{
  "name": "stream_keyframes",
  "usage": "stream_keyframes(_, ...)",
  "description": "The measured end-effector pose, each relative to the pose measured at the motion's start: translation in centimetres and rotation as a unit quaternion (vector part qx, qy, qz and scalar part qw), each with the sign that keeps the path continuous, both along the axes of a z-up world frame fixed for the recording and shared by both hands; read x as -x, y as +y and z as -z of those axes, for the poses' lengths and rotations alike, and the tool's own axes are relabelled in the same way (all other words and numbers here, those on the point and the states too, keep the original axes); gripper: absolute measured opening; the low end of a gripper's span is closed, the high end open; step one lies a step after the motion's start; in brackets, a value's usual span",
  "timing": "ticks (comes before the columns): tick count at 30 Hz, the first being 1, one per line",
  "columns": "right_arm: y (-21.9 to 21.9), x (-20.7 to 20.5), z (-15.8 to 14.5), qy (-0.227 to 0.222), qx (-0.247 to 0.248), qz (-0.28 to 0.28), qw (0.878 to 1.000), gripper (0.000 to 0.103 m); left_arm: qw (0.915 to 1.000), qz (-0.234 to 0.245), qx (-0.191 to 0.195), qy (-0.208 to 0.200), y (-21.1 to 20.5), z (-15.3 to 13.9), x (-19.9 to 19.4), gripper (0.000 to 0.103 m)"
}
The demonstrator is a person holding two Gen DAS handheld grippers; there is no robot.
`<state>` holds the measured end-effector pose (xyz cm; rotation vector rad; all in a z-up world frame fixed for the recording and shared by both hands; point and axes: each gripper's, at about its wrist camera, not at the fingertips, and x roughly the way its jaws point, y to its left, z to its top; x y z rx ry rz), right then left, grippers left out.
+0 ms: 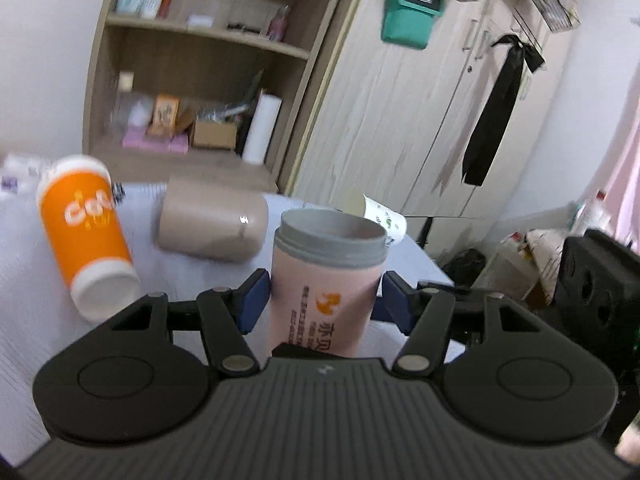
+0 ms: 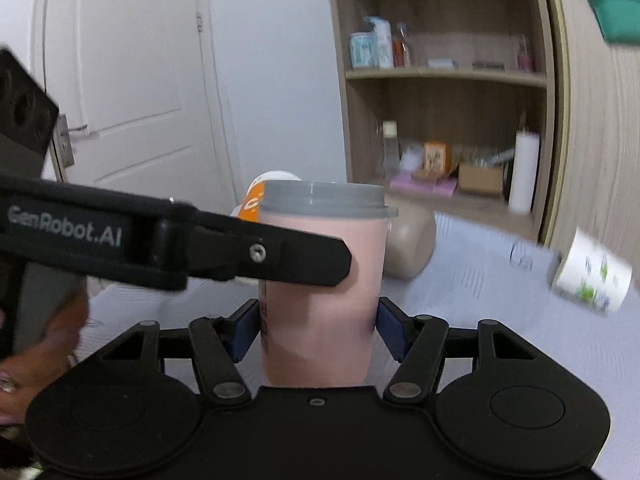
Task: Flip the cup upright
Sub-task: 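Lift and rotate the pink bottle with both grippers until the grey lid points up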
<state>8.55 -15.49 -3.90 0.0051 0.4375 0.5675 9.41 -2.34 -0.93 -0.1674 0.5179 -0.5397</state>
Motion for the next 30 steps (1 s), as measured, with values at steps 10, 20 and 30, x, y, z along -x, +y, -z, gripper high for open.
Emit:
stream_keyframes(10,1.6,-0.7,0.4,-0.114,0.046,-0.018,0.992,0.068,0.9973,-0.021,-0.03,-0.064,0.1,-0.4,0.5,0.061)
stream_keyframes(20,1.3,-3.4,0.6,-0.124,0.032,0.001,0.992,0.068,0.9957,-0.016,-0.008,-0.091,-0.1,0.0,-2.5,0.061)
stream_keyframes(30,1.1,-5.5,1.8,-0.084,0.049,-0.008,0.995,0.068,0.998,-0.001,-0.004,-0.064,-0.2,1.8,-4.7,0.061)
